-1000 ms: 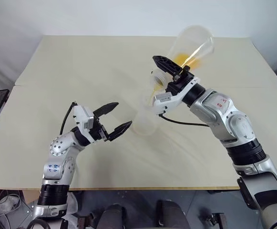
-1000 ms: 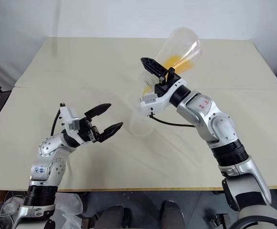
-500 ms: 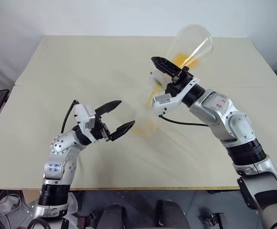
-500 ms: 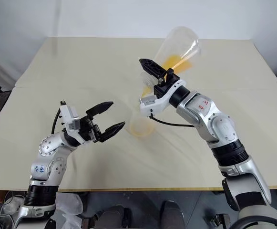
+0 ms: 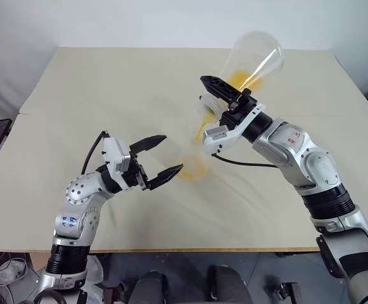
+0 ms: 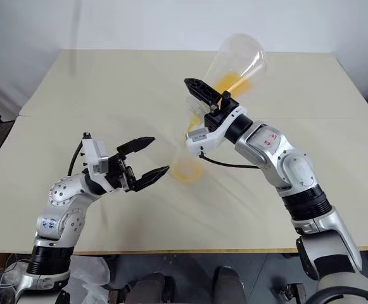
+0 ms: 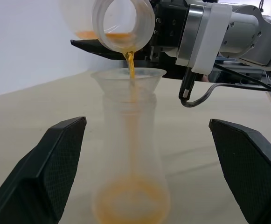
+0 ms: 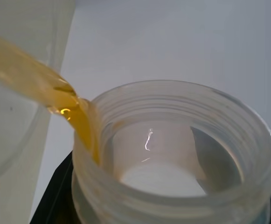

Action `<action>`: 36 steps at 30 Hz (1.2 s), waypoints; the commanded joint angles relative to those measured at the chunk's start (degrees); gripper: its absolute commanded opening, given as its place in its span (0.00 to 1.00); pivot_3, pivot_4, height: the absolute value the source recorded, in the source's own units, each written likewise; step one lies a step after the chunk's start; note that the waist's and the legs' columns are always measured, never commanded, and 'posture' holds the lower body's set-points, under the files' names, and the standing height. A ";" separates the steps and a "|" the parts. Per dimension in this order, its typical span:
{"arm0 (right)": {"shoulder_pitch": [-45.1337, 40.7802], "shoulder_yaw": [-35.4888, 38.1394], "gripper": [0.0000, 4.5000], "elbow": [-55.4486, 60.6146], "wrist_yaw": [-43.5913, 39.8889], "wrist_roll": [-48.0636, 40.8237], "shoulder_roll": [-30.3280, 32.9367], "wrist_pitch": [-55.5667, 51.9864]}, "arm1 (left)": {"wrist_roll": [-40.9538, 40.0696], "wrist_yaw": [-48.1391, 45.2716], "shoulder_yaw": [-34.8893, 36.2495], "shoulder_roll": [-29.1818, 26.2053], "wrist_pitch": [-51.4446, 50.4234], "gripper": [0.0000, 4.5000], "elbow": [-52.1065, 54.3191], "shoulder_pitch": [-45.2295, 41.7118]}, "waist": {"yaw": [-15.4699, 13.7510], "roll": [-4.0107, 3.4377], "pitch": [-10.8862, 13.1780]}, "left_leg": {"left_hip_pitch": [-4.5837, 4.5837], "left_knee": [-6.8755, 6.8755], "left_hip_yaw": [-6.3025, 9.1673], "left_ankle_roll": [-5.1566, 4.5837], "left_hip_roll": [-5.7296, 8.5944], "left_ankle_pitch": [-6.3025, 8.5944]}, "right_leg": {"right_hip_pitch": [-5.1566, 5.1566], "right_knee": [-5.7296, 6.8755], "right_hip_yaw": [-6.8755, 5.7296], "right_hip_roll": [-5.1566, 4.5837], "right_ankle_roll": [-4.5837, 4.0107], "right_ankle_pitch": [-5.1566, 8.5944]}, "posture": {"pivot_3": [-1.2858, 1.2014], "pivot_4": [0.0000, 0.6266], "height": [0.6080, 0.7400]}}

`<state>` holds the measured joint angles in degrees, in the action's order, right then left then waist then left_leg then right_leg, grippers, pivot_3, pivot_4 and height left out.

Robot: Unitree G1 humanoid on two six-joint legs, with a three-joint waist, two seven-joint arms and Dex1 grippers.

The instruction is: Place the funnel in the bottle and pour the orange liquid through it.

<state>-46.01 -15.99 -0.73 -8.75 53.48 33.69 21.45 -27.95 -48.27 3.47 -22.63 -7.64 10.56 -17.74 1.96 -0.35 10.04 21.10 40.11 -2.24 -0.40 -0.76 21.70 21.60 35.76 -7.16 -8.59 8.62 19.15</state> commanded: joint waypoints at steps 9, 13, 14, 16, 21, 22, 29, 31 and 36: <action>-2.10 1.02 0.55 1.03 2.28 0.25 0.88 1.04 | -3.27 1.82 1.32 -0.19 -2.93 1.00 3.79 -0.96 | 0.00 0.00 0.00 | 0.00 0.00 0.00 0.00 0.00 0.00 | 0.00 0.00 0.01 0.00 0.00 0.00 | 0.52 0.24 1.00; -2.42 0.96 0.55 0.51 2.66 0.65 0.88 1.19 | -3.08 1.86 1.40 -0.37 -2.87 1.00 3.93 -1.07 | -0.01 0.00 0.00 | 0.00 0.00 0.00 0.00 0.00 0.00 | 0.00 0.00 0.01 0.00 0.00 0.00 | 0.52 0.24 1.00; -2.44 0.95 0.55 0.45 2.68 0.70 0.90 1.25 | -3.01 1.93 1.37 -0.32 -2.80 1.00 3.98 -1.04 | -0.01 0.00 0.00 | 0.00 0.00 0.00 0.00 0.00 0.00 | 0.00 0.00 0.01 0.00 0.00 0.00 | 0.52 0.24 1.00; -2.41 0.98 0.55 0.36 2.78 0.81 0.94 1.35 | -2.90 2.01 1.28 -0.25 -2.68 1.00 4.10 -0.88 | 0.00 0.00 0.00 | 0.00 0.00 0.00 0.00 0.00 0.00 | 0.00 0.00 0.00 0.00 0.00 0.00 | 0.52 0.24 1.00; -2.44 0.84 0.55 0.32 3.05 1.61 1.27 1.59 | -2.54 2.01 1.22 -0.14 -2.18 1.00 4.07 -0.73 | 0.00 0.00 0.00 | 0.00 0.00 0.00 0.00 0.00 0.00 | 0.00 0.00 0.01 0.00 0.00 0.00 | 0.52 0.24 1.00; -2.46 0.82 0.55 0.23 3.12 1.64 1.31 1.71 | -2.41 1.96 1.21 -0.13 -1.96 1.00 3.95 -0.80 | 0.00 0.00 0.00 | 0.00 0.00 0.00 0.00 0.00 0.00 | 0.00 0.00 0.01 0.00 0.00 0.00 | 0.52 0.24 1.00; -2.46 0.51 0.55 0.35 3.46 2.14 1.71 2.39 | -2.23 2.24 0.94 0.28 -1.19 1.00 4.04 -0.28 | 0.00 0.00 0.00 | 0.00 0.00 0.00 0.00 0.00 0.00 | 0.00 0.00 0.01 0.00 0.00 0.00 | 0.52 0.24 1.00; -2.51 0.53 0.55 0.20 3.54 2.30 1.66 2.50 | -2.21 2.31 0.83 0.37 -0.97 1.00 3.98 -0.24 | 0.00 0.00 0.00 | 0.00 0.00 0.00 0.00 0.00 0.00 | 0.00 0.00 0.01 0.00 0.00 0.00 | 0.52 0.24 1.00; -3.14 0.81 0.55 -0.74 3.82 2.39 1.88 2.69 | -1.95 2.51 0.76 0.45 -0.29 1.00 3.65 -0.16 | 0.00 0.00 0.00 | 0.00 0.00 0.00 0.00 0.00 0.00 | 0.00 0.00 0.01 0.00 0.00 0.00 | 0.52 0.24 1.00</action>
<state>-47.05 -15.99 -2.59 -6.41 56.13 34.72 23.80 -29.78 -45.88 3.90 -22.48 -9.18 12.73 -17.75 1.96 -0.35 10.04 21.10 40.11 -2.24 -0.40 -0.76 21.70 21.60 35.76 -7.14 -8.59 8.62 19.15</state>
